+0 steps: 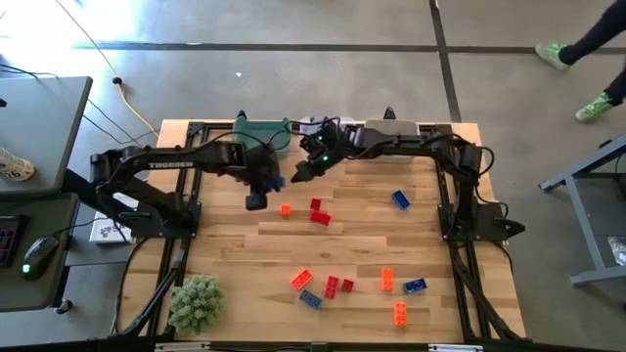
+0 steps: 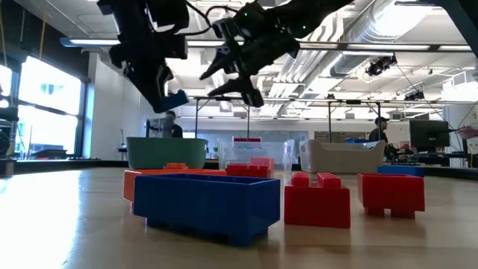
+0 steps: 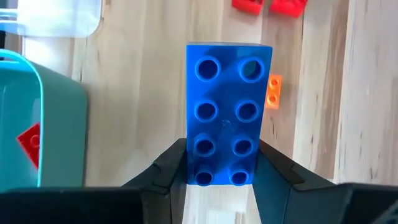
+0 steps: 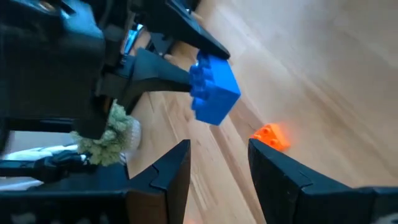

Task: Sort & place blocks by color
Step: Put the blue game piece into the white bin

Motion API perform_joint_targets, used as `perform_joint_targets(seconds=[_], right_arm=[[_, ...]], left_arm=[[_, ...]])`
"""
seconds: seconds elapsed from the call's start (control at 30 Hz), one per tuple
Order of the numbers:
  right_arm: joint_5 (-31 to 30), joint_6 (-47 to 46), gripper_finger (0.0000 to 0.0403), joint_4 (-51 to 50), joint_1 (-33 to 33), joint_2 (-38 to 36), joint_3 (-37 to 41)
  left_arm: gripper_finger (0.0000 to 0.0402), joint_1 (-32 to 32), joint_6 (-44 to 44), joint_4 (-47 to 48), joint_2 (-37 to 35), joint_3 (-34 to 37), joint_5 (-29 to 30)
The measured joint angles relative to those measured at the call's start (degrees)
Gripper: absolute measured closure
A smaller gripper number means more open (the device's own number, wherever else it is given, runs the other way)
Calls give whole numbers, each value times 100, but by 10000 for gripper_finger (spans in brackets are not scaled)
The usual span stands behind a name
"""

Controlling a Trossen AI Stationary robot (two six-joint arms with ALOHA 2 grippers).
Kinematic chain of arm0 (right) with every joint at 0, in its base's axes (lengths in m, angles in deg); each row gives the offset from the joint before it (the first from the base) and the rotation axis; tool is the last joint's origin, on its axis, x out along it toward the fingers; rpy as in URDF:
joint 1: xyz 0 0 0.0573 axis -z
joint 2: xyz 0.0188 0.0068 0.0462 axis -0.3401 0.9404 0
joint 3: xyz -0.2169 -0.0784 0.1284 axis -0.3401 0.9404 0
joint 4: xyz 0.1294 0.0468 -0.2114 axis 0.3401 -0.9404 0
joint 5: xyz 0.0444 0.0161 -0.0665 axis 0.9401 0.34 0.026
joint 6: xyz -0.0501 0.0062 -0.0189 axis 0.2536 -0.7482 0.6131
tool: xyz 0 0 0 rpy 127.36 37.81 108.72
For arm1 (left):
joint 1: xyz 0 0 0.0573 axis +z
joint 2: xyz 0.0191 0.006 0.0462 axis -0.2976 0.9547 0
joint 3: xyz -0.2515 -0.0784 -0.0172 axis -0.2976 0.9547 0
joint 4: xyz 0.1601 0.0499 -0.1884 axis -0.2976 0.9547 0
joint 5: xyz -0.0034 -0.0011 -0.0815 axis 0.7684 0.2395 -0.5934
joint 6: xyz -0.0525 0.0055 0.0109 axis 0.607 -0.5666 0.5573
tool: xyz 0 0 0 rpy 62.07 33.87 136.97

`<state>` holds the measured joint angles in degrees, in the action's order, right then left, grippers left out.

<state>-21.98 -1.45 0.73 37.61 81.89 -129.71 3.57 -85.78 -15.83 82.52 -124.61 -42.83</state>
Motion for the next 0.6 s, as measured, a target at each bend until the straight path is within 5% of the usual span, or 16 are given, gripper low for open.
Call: perform_joint_targets(seconds=[0.6], right_arm=[[-613, -609, 258, 370, -308, 0, 0]], left_arm=[[288, -762, 23, 152, -486, -2, 587]])
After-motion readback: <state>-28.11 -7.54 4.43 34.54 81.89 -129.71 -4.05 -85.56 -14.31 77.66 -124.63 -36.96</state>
